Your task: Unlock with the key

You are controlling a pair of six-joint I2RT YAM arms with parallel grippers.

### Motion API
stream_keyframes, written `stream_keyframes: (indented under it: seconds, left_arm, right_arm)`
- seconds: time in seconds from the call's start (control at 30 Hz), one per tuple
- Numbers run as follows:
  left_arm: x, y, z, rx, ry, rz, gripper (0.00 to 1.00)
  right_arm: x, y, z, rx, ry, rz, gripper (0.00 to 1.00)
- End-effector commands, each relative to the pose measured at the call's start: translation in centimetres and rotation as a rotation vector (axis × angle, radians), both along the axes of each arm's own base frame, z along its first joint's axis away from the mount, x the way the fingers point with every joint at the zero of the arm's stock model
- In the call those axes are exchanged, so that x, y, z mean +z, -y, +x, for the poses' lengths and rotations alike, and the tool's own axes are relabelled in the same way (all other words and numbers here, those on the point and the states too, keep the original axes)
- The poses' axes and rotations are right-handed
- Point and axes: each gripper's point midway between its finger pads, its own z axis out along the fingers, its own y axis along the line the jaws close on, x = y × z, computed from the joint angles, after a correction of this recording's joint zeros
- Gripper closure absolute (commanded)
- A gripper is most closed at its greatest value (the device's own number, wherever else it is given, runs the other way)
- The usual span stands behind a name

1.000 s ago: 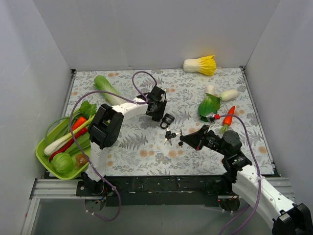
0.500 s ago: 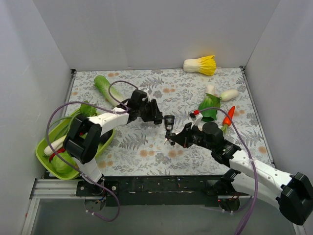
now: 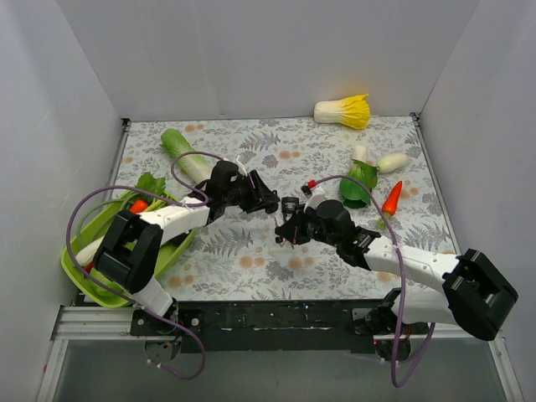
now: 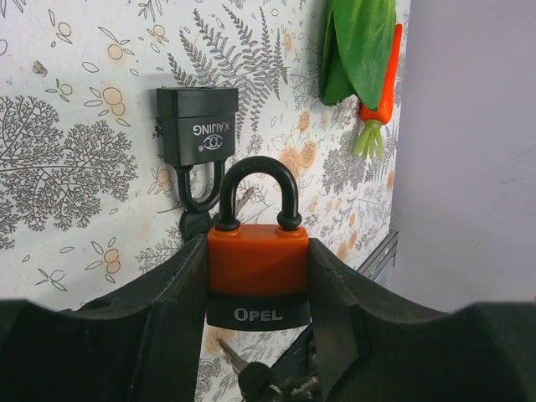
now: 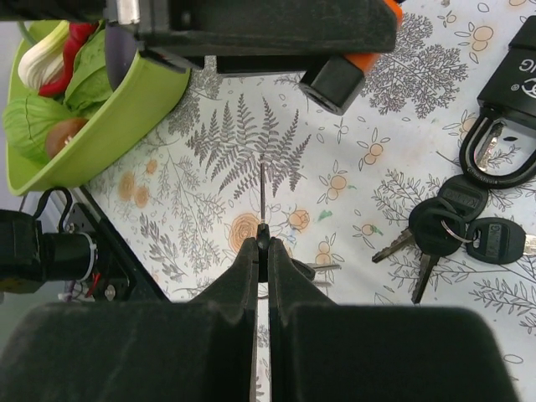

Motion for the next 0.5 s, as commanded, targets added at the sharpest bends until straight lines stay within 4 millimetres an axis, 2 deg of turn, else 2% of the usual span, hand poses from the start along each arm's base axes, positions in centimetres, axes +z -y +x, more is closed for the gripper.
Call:
stream_keyframes:
  seconds: [0.0, 0.13, 0.47]
  left_arm:
    - [5.3, 0.3, 0.4, 0.005, 0.111, -0.111, 1.00]
    - [5.4, 0.3, 0.3, 0.003, 0.115, -0.113, 1.00]
    - [5.8, 0.3, 0.1, 0.002, 0.121, -0.123, 1.00]
  right_arm:
    - [3.5, -2.0, 2.1, -0.047, 0.045, 0.111, 0.99]
    - [3.3, -2.4, 2.6, -0.050, 0.027, 0.096, 0.99]
    - [2.5, -2.1, 3.8, -0.058, -0.032, 0.115, 0.99]
